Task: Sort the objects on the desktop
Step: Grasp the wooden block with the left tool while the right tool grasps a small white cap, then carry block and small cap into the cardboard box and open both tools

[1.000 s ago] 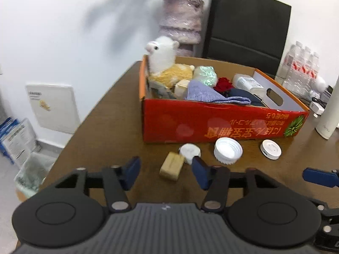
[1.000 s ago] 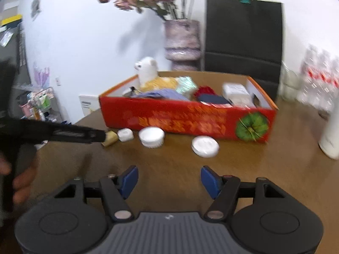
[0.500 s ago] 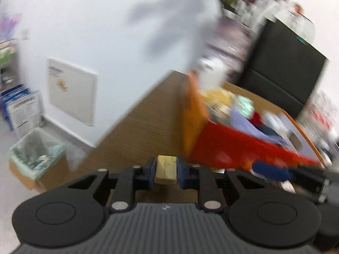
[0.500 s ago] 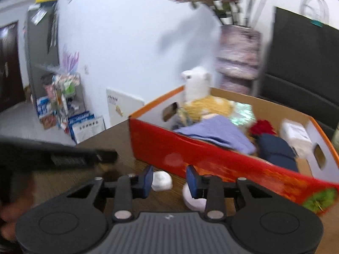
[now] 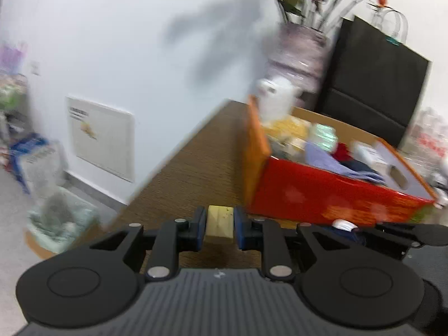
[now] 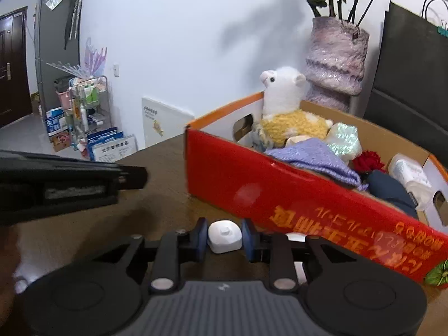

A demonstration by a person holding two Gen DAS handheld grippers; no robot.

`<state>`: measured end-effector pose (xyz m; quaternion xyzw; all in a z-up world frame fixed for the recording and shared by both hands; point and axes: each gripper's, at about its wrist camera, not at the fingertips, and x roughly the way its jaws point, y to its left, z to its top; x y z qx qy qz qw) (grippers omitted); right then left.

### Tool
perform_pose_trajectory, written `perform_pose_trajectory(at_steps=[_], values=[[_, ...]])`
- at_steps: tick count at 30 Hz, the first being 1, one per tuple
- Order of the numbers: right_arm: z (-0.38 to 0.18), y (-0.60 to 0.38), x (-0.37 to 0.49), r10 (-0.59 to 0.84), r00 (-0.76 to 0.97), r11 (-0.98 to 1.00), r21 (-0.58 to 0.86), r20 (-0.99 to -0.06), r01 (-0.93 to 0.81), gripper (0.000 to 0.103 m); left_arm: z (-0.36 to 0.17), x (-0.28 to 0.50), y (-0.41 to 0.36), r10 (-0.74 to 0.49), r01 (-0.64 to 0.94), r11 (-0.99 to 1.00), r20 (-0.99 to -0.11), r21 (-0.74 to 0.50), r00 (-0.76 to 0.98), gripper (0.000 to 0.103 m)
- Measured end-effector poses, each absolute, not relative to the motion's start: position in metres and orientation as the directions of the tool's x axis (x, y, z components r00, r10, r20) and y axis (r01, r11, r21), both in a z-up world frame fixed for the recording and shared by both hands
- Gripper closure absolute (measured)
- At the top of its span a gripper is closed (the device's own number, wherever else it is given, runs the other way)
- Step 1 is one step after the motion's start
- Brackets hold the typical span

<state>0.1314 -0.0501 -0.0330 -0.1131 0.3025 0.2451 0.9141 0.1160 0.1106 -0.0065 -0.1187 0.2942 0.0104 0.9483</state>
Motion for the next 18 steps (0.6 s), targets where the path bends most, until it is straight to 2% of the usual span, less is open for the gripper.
perform_pose_trajectory(at_steps=[3,5,8,10,13,18], values=[[-0.017,-0.064,0.107,0.378,0.738,0.869,-0.060,-0.559,-0.491,0.078,-0.003,0.113,0.102,-0.054,-0.086,0.973,-0.572,-0.216,0.819,0.081],[-0.007,-0.087,0.089,0.355,0.771,0.894,-0.049,-0.529,-0.445,0.078,0.009,0.096,0.089,-0.076,-0.050,0.975,-0.533,-0.218,0.843,0.081],[0.001,-0.133,0.067,0.264,0.818,0.945,-0.034,-0.510,-0.326,0.078,0.019,0.073,0.067,-0.181,0.033,0.957,-0.505,-0.287,0.844,0.081],[0.005,-0.166,0.057,0.194,0.834,0.974,0.001,-0.516,-0.225,0.078,0.018,0.061,0.048,-0.204,0.046,0.952,-0.515,-0.303,0.832,0.081],[0.007,-0.194,0.035,0.090,0.861,0.994,-0.013,-0.501,-0.112,0.078,0.018,0.037,0.017,-0.182,0.051,0.964,-0.505,-0.263,0.844,0.081],[0.004,-0.211,-0.014,0.093,0.881,0.994,-0.001,-0.463,-0.105,0.078,0.016,-0.012,-0.021,-0.045,-0.019,0.992,-0.496,-0.123,0.867,0.081]])
